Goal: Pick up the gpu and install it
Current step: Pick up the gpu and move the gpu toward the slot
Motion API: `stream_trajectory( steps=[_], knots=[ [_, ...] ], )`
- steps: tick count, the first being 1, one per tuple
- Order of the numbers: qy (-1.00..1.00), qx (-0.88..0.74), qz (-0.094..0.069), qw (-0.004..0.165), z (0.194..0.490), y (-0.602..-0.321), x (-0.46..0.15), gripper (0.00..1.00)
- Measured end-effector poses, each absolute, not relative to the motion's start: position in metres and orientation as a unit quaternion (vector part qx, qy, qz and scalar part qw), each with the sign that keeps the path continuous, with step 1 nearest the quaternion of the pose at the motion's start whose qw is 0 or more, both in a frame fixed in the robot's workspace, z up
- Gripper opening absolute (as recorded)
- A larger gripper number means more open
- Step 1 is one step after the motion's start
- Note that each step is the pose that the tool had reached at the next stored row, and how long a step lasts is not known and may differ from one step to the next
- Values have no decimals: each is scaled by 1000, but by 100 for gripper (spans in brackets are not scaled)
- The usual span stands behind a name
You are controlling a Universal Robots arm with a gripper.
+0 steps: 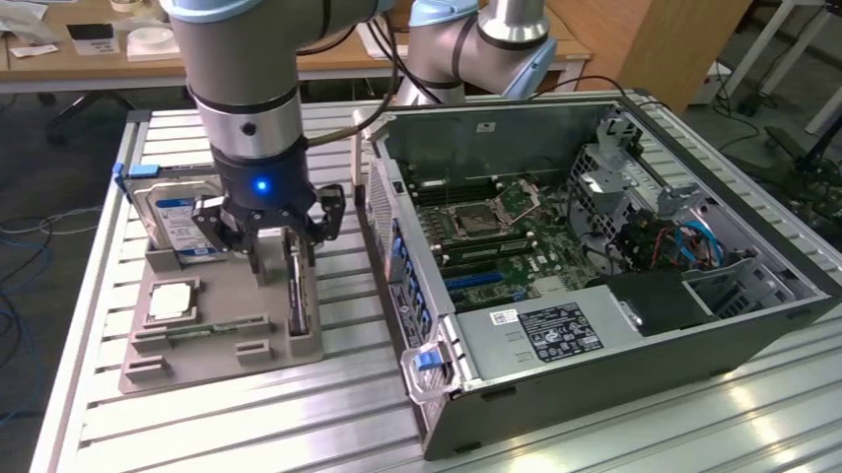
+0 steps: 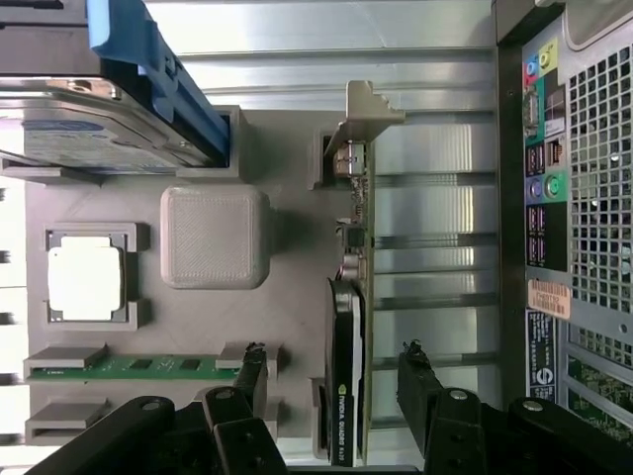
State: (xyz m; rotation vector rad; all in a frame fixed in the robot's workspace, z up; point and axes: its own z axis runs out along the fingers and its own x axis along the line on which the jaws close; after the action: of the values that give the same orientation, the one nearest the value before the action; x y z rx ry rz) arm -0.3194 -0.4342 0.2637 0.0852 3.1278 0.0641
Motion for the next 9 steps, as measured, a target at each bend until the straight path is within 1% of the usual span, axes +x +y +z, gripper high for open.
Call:
stream_trajectory(
  steps=[9],
  knots=[
    [999, 27, 20, 6, 248, -432, -317, 65]
  ],
)
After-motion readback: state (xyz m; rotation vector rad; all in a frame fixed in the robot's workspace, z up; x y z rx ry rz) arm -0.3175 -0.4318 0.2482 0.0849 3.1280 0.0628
